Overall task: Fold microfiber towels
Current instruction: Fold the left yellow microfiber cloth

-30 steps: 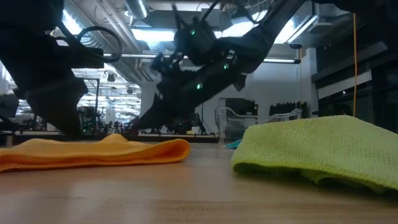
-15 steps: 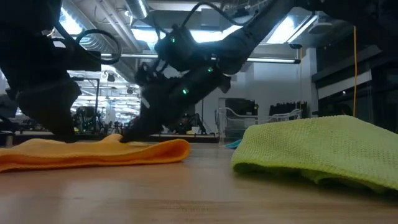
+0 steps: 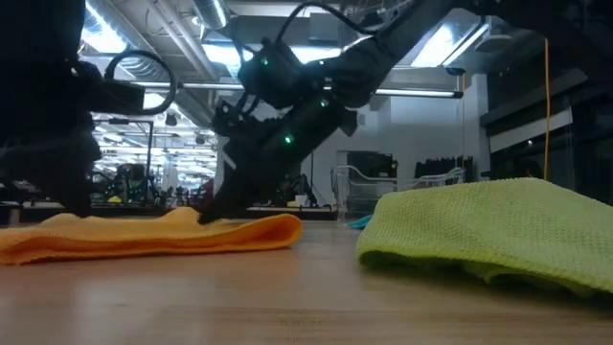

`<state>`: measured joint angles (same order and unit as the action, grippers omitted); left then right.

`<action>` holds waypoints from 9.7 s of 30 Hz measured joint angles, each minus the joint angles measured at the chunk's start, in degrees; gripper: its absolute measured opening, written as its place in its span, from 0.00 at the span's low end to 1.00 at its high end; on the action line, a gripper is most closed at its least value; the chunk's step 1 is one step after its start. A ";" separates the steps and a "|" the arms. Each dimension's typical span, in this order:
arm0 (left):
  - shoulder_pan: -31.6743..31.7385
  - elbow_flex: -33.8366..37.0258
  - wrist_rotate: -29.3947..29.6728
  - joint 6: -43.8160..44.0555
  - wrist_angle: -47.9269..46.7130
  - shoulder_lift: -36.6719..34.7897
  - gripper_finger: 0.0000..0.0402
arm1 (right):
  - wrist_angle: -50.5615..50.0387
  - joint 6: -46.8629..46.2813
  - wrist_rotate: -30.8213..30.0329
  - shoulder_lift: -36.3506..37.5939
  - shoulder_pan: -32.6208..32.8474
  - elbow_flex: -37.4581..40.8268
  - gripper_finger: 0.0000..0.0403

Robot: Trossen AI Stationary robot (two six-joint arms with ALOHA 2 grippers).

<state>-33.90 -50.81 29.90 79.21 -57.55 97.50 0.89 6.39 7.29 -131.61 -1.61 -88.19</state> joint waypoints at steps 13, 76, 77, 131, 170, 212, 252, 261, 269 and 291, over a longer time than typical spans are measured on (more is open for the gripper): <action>0.95 -0.67 3.69 -0.29 0.43 -0.01 0.29 | 1.19 2.45 0.42 -0.86 -3.29 -4.72 0.19; -1.09 -11.38 1.73 2.48 1.89 0.04 0.23 | -59.12 -3.66 -1.50 31.35 2.56 -6.81 0.19; -1.42 -11.38 1.51 3.46 1.87 0.02 0.23 | -59.94 -3.09 -1.95 32.87 3.57 -6.81 0.19; -14.65 -11.30 0.55 -8.03 16.47 2.09 0.51 | -44.29 -2.03 -1.62 17.12 11.76 -6.87 0.66; -8.19 -11.78 -7.49 -18.13 22.16 12.41 0.50 | -34.82 1.51 -5.97 1.00 14.82 -7.14 0.63; -10.59 -27.31 -3.06 -28.84 13.85 8.60 0.00 | -39.31 -11.63 -24.98 10.69 29.59 -6.67 0.01; 1.80 -16.25 6.47 -33.32 -12.12 8.67 0.00 | -23.35 -1.67 -38.64 3.84 10.81 -6.87 0.02; 4.03 -12.45 5.11 -32.84 -8.55 8.67 0.03 | -23.46 -4.44 -34.66 3.84 9.31 -6.87 0.12; 4.43 -12.45 4.77 -30.78 -9.12 8.67 0.17 | -23.46 -3.54 -34.29 3.84 9.31 -6.87 0.34; -2.31 -12.52 -4.72 -10.56 -14.45 -2.25 0.32 | -46.95 -20.43 -37.97 11.69 9.83 -7.03 0.40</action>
<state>-36.21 -63.33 25.18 68.65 -72.01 95.25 -46.06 -14.04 -30.68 -119.91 8.22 -95.22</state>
